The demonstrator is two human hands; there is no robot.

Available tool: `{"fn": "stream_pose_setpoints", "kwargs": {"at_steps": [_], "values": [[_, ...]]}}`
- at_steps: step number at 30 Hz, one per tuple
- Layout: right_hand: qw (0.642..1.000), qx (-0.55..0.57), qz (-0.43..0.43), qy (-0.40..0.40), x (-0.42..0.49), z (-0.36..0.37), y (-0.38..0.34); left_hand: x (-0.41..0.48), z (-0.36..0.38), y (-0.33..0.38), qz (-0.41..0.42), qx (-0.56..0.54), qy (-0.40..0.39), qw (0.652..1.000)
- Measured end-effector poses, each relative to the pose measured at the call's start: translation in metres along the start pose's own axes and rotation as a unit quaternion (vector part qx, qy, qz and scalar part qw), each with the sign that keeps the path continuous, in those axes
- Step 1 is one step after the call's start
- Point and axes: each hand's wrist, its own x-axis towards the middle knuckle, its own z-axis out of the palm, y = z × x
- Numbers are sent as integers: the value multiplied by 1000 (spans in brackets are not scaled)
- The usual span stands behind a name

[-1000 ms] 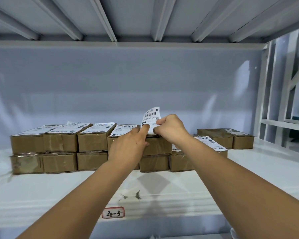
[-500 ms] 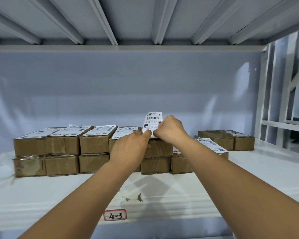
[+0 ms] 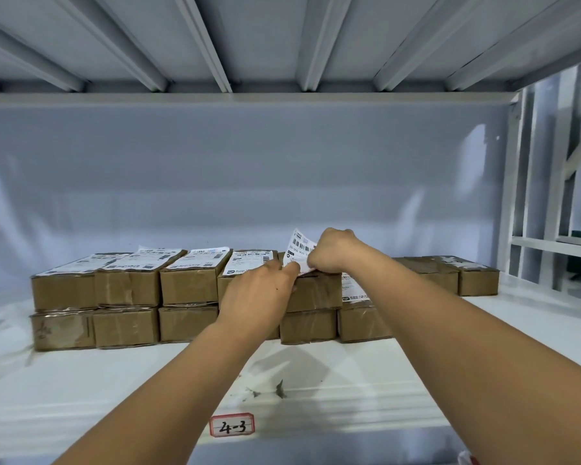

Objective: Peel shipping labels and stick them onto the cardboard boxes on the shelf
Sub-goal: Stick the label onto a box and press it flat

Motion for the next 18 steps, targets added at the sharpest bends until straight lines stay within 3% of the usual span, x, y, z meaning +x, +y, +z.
{"fn": "stream_pose_setpoints", "kwargs": {"at_steps": [5,8,12,14,15,17,18], "values": [[995,-45,-53,-73,1,-4,18,-4,4,0,-9,-23,0,1000],[986,50,-72,-142,-7,-1,31,-2,5,2,-8,-32,17,999],[979,115,-43,-161,-6,5,44,0,8,0,-6,-77,4,997],[989,76,-62,-106,-3,4,41,-2,10,-1,-5,-96,9,995],[994,70,-74,-40,0,3,38,-2,11,-1,-6,-105,12,994],[978,157,-104,93,6,2,29,-3,12,0,-6,-117,19,993],[964,204,-125,118,7,1,23,-3,13,0,-6,-118,23,993]]}}
